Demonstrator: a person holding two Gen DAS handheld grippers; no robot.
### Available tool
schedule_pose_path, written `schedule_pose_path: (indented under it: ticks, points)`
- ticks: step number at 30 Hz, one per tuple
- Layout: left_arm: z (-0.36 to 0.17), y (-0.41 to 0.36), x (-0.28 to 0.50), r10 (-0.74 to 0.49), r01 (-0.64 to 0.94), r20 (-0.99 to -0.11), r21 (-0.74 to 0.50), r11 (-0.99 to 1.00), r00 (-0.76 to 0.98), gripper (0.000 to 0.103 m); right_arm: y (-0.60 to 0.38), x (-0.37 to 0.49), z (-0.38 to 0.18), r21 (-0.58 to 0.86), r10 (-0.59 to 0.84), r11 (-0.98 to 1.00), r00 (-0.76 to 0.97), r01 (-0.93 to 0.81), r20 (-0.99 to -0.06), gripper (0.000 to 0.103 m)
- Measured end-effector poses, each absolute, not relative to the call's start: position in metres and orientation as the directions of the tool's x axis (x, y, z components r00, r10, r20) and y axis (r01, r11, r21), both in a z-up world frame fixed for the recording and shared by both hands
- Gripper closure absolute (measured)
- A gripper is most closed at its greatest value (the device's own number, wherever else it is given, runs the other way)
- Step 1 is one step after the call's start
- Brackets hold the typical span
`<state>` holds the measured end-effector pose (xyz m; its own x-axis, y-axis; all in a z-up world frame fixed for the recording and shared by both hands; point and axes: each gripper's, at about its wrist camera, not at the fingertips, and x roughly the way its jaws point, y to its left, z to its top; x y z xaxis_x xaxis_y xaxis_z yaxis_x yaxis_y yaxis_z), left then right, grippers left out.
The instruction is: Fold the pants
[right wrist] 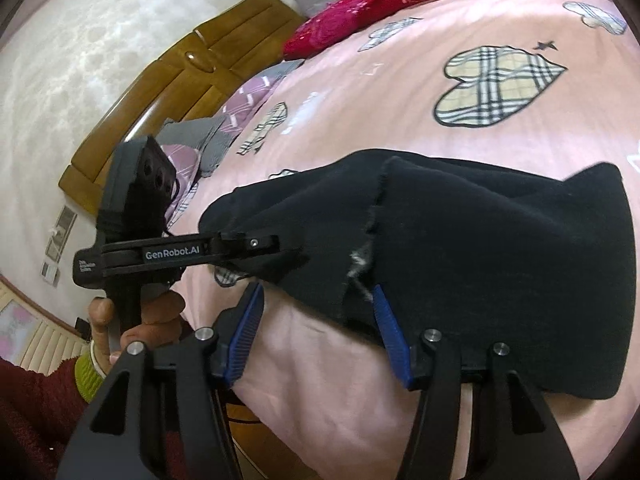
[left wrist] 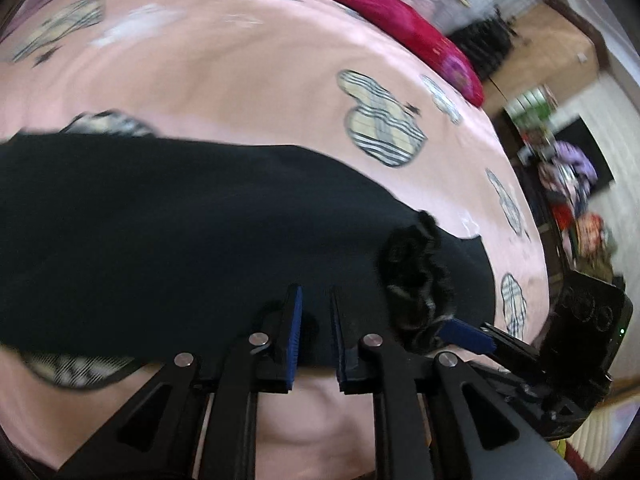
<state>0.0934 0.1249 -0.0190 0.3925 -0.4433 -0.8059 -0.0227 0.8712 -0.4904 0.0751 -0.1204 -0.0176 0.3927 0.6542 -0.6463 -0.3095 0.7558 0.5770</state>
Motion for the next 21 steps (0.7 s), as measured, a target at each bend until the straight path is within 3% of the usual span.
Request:
schedule_pose_path:
  ticks: [1, 6, 21]
  points:
    - [-0.019, 0.133, 0.088, -0.433, -0.049, -0.807, -0.491, 0.870, 0.402, 0.088, -0.118, 0.076, -0.017, 0.576, 0.655, 0.755, 0.392, -0.312, -0.646, 0.045]
    - [-0.016, 0.166, 0.067, -0.423, -0.128, -0.794, -0.520, 0.845, 0.436, 0.064, -0.100, 0.084, -0.006, 0.571, 0.676, 0.736, 0.375, -0.363, -0.634, 0.045]
    - [-0.022, 0.256, 0.019, -0.297, -0.395, -0.823, -0.508, 0.765, 0.484, 0.045, -0.047, 0.115, 0.005, 0.548, 0.714, 0.688, 0.306, -0.477, -0.630, 0.045]
